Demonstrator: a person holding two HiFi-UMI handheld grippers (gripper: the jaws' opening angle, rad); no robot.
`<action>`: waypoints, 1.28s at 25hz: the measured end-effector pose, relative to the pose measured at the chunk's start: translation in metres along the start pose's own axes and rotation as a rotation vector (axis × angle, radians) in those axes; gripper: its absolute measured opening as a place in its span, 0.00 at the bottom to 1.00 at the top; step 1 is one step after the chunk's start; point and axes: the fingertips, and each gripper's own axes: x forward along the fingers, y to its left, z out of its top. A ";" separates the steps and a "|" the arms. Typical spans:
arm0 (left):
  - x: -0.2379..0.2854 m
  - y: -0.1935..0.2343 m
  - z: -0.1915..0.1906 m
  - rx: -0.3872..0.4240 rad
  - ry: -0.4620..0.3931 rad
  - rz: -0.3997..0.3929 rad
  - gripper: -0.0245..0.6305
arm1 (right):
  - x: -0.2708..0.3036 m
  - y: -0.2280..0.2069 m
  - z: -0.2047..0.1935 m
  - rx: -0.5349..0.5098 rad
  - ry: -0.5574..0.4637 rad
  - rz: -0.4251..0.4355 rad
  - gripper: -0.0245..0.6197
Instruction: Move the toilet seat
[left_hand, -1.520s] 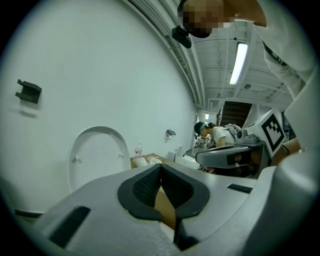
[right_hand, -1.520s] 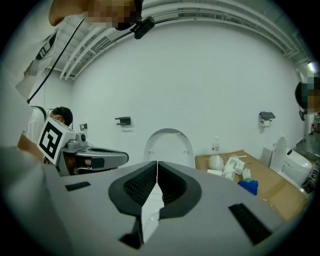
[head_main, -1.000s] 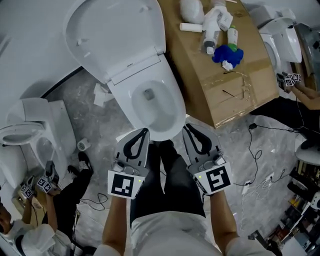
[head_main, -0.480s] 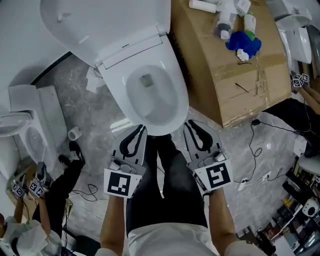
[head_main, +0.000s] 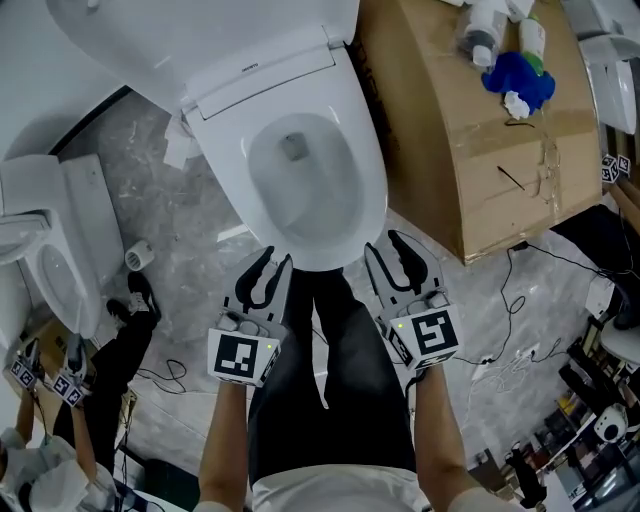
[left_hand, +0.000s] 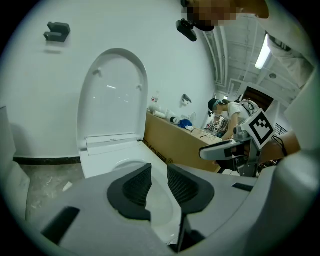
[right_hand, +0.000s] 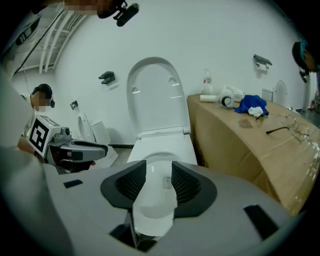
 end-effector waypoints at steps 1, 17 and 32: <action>0.002 0.002 -0.007 -0.004 0.006 0.005 0.18 | 0.004 -0.003 -0.008 0.009 0.009 -0.005 0.26; 0.030 0.037 -0.109 -0.097 0.144 0.091 0.35 | 0.048 -0.036 -0.100 0.094 0.139 -0.067 0.42; 0.040 0.058 -0.174 -0.204 0.239 0.212 0.54 | 0.072 -0.056 -0.168 0.173 0.245 -0.086 0.56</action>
